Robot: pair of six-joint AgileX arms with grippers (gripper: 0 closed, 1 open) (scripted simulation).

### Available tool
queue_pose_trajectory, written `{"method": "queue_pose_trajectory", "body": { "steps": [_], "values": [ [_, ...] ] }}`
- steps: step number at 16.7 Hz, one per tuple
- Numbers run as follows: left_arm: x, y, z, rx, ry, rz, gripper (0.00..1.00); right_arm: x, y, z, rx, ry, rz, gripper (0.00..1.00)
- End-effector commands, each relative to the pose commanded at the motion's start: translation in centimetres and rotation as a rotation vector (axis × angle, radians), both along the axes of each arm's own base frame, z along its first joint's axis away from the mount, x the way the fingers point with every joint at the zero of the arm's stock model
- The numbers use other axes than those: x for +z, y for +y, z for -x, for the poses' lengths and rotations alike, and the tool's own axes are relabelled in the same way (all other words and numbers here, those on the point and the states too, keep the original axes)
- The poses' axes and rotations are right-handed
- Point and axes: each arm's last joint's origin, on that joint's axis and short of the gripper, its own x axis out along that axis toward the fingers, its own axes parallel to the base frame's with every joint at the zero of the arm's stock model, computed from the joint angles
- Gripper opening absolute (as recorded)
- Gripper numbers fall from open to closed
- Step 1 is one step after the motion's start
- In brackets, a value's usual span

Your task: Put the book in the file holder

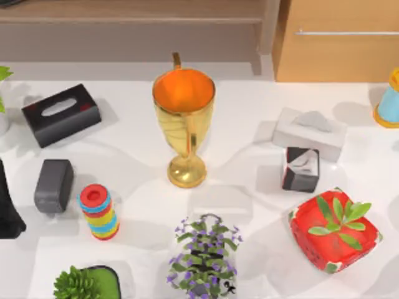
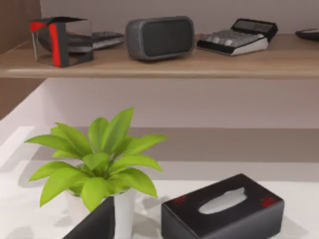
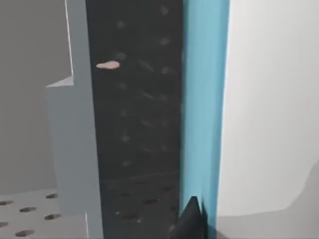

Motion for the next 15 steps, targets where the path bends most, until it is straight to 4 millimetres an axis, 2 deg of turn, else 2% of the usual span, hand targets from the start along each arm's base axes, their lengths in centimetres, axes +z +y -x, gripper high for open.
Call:
{"method": "queue_pose_trajectory", "body": {
  "steps": [5,11,15],
  "values": [
    [0.0,0.0,0.0,0.0,0.0,0.0,1.0,0.0,0.0,0.0,-0.003,0.0,0.0,0.0],
    [0.0,0.0,0.0,0.0,0.0,0.0,1.0,-0.3,0.0,-2.7,0.002,-0.002,0.001,0.0],
    [0.0,0.0,0.0,0.0,0.0,0.0,1.0,-0.5,-0.1,-3.0,0.0,0.0,0.0,0.0]
  ]
}}
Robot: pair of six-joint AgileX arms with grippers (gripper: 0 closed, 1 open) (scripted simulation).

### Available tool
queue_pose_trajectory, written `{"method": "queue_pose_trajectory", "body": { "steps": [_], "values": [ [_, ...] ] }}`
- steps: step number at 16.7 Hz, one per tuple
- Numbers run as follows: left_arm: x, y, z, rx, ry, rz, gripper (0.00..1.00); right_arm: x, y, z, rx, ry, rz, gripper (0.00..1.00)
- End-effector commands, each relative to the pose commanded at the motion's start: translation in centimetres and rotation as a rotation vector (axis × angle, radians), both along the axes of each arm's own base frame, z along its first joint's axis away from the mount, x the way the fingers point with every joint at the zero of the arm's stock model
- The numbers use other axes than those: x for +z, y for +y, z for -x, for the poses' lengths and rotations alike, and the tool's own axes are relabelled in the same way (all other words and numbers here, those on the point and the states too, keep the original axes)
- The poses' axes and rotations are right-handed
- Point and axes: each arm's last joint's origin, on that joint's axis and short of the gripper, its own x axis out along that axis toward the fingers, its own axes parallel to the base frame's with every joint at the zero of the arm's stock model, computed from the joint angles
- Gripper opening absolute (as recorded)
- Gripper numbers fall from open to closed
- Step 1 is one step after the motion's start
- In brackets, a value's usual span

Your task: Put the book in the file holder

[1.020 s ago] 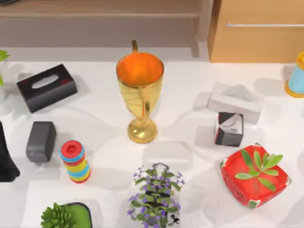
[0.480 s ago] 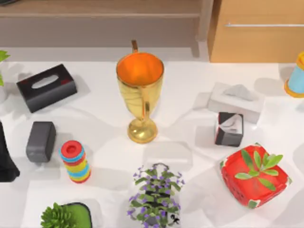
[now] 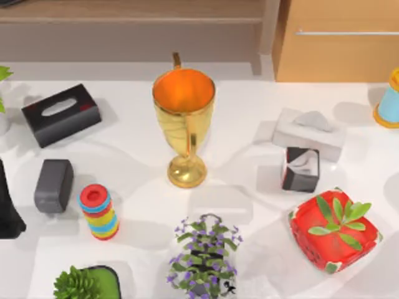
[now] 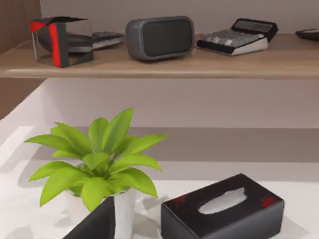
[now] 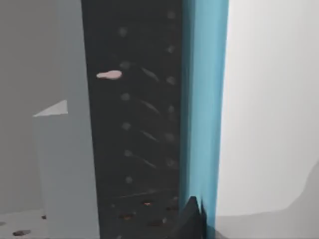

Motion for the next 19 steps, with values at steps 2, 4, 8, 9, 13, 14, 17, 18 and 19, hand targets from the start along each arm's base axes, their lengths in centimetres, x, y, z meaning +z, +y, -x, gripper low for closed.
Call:
{"method": "queue_pose_trajectory", "body": {
  "steps": [2,4,8,9,13,14,17,18,19],
  "values": [
    [0.0,0.0,0.0,0.0,0.0,0.0,1.0,0.0,0.0,0.0,0.0,0.0,0.0,0.15],
    [0.0,0.0,0.0,0.0,0.0,0.0,1.0,0.0,0.0,0.0,0.0,0.0,0.0,0.3],
    [0.0,0.0,0.0,0.0,0.0,0.0,1.0,0.0,0.0,0.0,0.0,0.0,0.0,0.6],
    [0.0,0.0,0.0,0.0,0.0,0.0,1.0,0.0,0.0,0.0,0.0,0.0,0.0,0.68],
    [0.0,0.0,0.0,0.0,0.0,0.0,1.0,0.0,0.0,0.0,0.0,0.0,0.0,0.98],
    [0.0,0.0,0.0,0.0,0.0,0.0,1.0,0.0,0.0,0.0,0.0,0.0,0.0,1.0],
    [0.0,0.0,0.0,0.0,0.0,0.0,1.0,0.0,0.0,0.0,0.0,0.0,0.0,1.0],
    [0.0,0.0,0.0,0.0,0.0,0.0,1.0,0.0,0.0,0.0,0.0,0.0,0.0,1.0],
    [0.0,0.0,0.0,0.0,0.0,0.0,1.0,0.0,0.0,0.0,0.0,0.0,0.0,1.0]
  ]
}}
